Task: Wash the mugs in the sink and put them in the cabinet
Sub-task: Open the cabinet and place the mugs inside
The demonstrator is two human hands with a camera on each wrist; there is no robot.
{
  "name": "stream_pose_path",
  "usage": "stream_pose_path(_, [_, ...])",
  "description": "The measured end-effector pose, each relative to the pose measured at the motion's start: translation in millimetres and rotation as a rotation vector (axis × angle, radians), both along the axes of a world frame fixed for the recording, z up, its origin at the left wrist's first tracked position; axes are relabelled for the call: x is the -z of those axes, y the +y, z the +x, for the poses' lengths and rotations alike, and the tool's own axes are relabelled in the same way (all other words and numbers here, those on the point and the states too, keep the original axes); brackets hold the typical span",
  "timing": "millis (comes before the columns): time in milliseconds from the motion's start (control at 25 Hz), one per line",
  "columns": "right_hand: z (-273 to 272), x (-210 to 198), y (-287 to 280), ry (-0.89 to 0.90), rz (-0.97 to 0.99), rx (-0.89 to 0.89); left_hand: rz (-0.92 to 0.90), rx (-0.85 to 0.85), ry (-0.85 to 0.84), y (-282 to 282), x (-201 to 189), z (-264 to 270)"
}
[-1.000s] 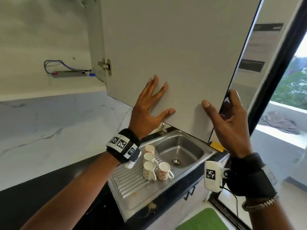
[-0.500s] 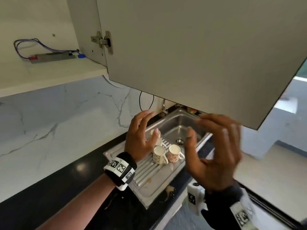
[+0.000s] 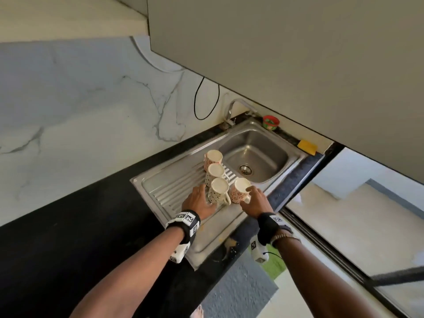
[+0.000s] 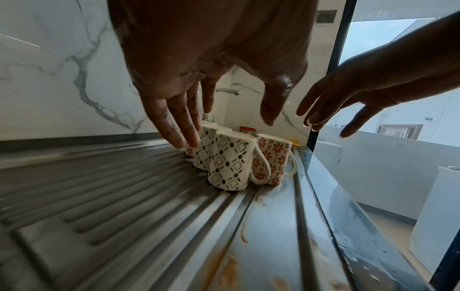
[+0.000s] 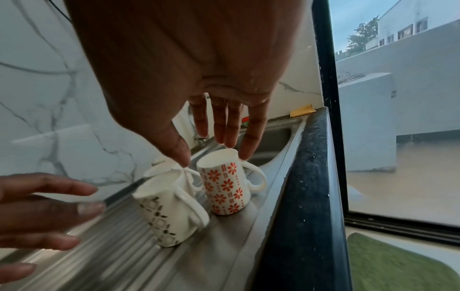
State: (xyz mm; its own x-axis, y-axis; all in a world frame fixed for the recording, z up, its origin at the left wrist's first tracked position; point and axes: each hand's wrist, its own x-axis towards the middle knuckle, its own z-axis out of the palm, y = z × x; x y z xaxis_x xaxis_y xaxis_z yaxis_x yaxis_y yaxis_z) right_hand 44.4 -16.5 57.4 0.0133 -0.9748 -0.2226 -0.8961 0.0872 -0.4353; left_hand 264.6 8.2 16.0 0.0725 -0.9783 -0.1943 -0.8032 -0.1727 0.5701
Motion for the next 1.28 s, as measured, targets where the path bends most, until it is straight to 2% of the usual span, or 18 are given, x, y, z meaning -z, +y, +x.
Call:
stream_pose_path(160, [-4,36,-52,0.068,0.05,0.037,0.022,-0.09,0.043,-44,25,-26])
stream_pose_path(400, [1,82,-92,-0.138,0.05,0.193,-0.039,-0.158,-0.017,-77,56,-41])
stream_pose_path(520, [-1,79,-87,-0.174,0.008,0.249,-0.101,-0.18,0.018,-77,57,-47])
stream_pose_path(720, [4,34,-54,-0.188,-0.097,0.259,-0.144,-0.196,0.015,-43,19,-28])
stream_pose_path(840, [24,0,-20,-0.234,-0.145,0.151,-0.153,-0.221,0.023,-6,-19,8])
stream_pose_path(1040, [104,-76,49,-0.368,-0.284,-0.055,-0.311,-0.344,0.045,83,-117,102])
stream_pose_path(1160, [157,-139,91,-0.511,-0.46,-0.177,-0.45,-0.388,-0.028,149,-205,152])
stream_pose_path(1280, [199,-218,125,-0.675,-0.653,-0.27,-0.561,-0.394,-0.089,214,-312,196])
